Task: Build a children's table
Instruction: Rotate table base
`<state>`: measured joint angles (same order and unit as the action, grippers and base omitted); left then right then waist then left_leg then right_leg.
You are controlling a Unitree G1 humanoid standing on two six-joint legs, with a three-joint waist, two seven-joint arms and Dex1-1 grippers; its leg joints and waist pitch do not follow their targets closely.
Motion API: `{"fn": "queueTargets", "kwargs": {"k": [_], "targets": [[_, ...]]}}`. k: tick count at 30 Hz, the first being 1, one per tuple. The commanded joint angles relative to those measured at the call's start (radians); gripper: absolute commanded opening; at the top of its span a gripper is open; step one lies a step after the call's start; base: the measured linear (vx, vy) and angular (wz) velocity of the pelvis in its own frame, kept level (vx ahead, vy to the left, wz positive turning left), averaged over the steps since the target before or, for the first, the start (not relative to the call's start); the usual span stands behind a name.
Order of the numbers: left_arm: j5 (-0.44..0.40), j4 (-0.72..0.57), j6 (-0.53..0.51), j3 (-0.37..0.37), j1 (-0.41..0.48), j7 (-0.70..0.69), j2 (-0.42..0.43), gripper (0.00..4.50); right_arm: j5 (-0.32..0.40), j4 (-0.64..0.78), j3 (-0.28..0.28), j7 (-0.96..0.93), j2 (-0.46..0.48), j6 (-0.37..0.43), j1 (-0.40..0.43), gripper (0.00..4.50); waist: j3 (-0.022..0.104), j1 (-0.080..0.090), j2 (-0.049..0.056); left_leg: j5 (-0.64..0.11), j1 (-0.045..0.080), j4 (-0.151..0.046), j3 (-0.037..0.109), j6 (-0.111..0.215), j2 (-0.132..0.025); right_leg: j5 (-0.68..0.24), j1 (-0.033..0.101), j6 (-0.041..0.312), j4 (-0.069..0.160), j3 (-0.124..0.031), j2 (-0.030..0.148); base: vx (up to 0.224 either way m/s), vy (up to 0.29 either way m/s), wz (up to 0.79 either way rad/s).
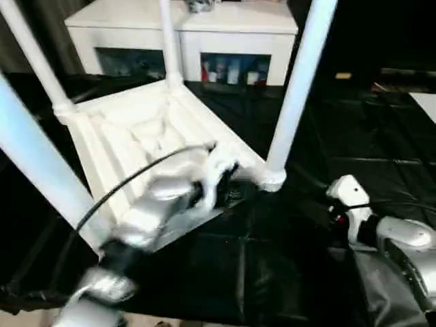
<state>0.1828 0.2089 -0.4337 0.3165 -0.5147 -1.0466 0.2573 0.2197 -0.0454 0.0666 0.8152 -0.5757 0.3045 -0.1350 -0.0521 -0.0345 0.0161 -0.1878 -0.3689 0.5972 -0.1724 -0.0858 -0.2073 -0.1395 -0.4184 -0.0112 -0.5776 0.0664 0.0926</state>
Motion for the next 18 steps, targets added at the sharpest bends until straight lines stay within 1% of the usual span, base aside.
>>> {"fn": "queueTargets", "kwargs": {"k": [1,2,3,4,5,6,7,9,10,11,12,14,15,16,18], "targets": [[-0.047,-0.038,-0.039,0.056,0.009,-0.040,0.048,1.63,-0.014,0.015,0.018,0.013,0.001,0.005,-0.018,3.75,0.057,0.003,-0.019,-0.307,0.000,-0.079,0.000,0.071,-0.011,-0.505,0.043,0.135,0.083,-0.022,0.030,0.000,0.000,0.00],[-0.103,-0.021,-0.027,0.084,0.008,-0.024,0.071,1.63,-0.012,0.024,0.026,0.017,0.004,0.010,-0.023,3.75,0.058,0.001,-0.017,-0.316,0.007,-0.080,0.001,0.065,-0.014,-0.506,0.041,0.132,0.085,-0.024,0.032,0.000,0.000,0.00],[-0.108,-0.016,-0.027,0.085,0.007,-0.017,0.071,1.63,-0.012,0.024,0.027,0.017,0.004,0.011,-0.024,3.75,0.057,0.004,-0.018,-0.318,0.004,-0.079,0.000,0.064,-0.013,-0.505,0.041,0.128,0.085,-0.024,0.030,0.000,0.000,0.00],[-0.149,0.014,-0.018,0.093,-0.003,0.025,0.068,1.63,-0.011,0.025,0.035,0.014,0.009,0.012,-0.030,3.75,0.058,0.003,-0.017,-0.315,0.005,-0.078,-0.001,0.059,-0.011,-0.511,0.042,0.120,0.086,-0.024,0.031,0.000,0.000,0.00],[-0.151,0.016,-0.018,0.093,-0.004,0.029,0.067,1.63,-0.011,0.025,0.036,0.014,0.010,0.012,-0.031,3.75,0.058,0.002,-0.018,-0.313,0.007,-0.076,-0.002,0.055,-0.010,-0.512,0.041,0.118,0.088,-0.024,0.030,0.000,0.000,0.00],[-0.161,0.024,-0.017,0.094,-0.010,0.046,0.064,1.63,-0.013,0.024,0.039,0.013,0.011,0.011,-0.032,3.75,0.058,0.002,-0.019,-0.309,0.006,-0.077,-0.002,0.054,-0.009,-0.511,0.043,0.119,0.086,-0.024,0.031,0.000,0.000,0.00],[-0.179,0.033,-0.030,0.099,-0.022,0.082,0.058,1.63,-0.025,0.021,0.046,0.010,0.015,0.004,-0.034,3.75,0.061,0.001,-0.020,-0.296,0.001,-0.077,-0.001,0.052,-0.009,-0.500,0.047,0.120,0.084,-0.024,0.033,0.000,0.000,0.00],[-0.199,0.048,-0.033,0.102,-0.035,0.122,0.047,1.63,-0.033,0.019,0.051,0.006,0.019,0.002,-0.034,3.75,0.061,0.001,-0.020,-0.286,0.000,-0.077,-0.001,0.053,-0.009,-0.483,0.047,0.123,0.083,-0.025,0.032,0.000,0.000,0.00],[-0.217,0.077,-0.034,0.107,-0.055,0.180,0.029,1.63,-0.038,0.017,0.056,-0.003,0.023,-0.002,-0.035,3.75,0.061,-0.001,-0.020,-0.278,-0.001,-0.075,-0.002,0.057,-0.009,-0.470,0.048,0.130,0.082,-0.025,0.032,0.000,0.000,0.00],[-0.217,0.077,-0.034,0.107,-0.055,0.180,0.029,1.63,-0.038,0.017,0.056,-0.003,0.023,-0.002,-0.035,3.75,0.060,0.000,-0.021,-0.281,-0.002,-0.075,-0.002,0.058,-0.008,-0.474,0.047,0.129,0.082,-0.024,0.031,0.000,0.000,0.00],[-0.233,0.110,-0.025,0.099,-0.072,0.236,0.005,1.63,-0.040,0.017,0.059,-0.010,0.024,-0.005,-0.035,3.75,0.061,-0.001,-0.021,-0.284,-0.001,-0.074,-0.002,0.057,-0.008,-0.476,0.047,0.128,0.083,-0.024,0.031,0.000,0.000,0.00],[-0.250,0.159,-0.002,0.080,-0.097,0.306,-0.027,1.63,-0.050,0.009,0.054,-0.032,0.030,-0.009,-0.042,3.75,0.061,-0.001,-0.021,-0.288,-0.003,-0.072,-0.002,0.060,-0.004,-0.498,0.049,0.115,0.088,-0.021,0.031,0.000,0.000,0.00],[-0.250,0.159,-0.002,0.080,-0.097,0.306,-0.027,1.63,-0.050,0.009,0.054,-0.032,0.030,-0.009,-0.042,3.75,0.061,0.000,-0.023,-0.288,-0.003,-0.071,-0.002,0.060,-0.003,-0.508,0.048,0.109,0.090,-0.020,0.030,0.000,0.000,0.00],[-0.269,0.213,0.030,0.064,-0.125,0.366,-0.052,1.63,-0.060,-0.004,0.046,-0.053,0.034,-0.017,-0.050,3.75,0.059,0.003,-0.024,-0.288,-0.008,-0.071,-0.002,0.062,0.002,-0.538,0.049,0.093,0.095,-0.016,0.028,0.000,0.000,0.00],[-0.289,0.255,0.056,0.056,-0.146,0.410,-0.063,1.63,-0.065,-0.008,0.045,-0.061,0.035,-0.021,-0.053,3.75,0.061,0.004,-0.023,-0.297,-0.007,-0.069,0.000,0.060,0.003,-0.564,0.048,0.076,0.100,-0.011,0.027,0.000,0.000,0.00]]}}
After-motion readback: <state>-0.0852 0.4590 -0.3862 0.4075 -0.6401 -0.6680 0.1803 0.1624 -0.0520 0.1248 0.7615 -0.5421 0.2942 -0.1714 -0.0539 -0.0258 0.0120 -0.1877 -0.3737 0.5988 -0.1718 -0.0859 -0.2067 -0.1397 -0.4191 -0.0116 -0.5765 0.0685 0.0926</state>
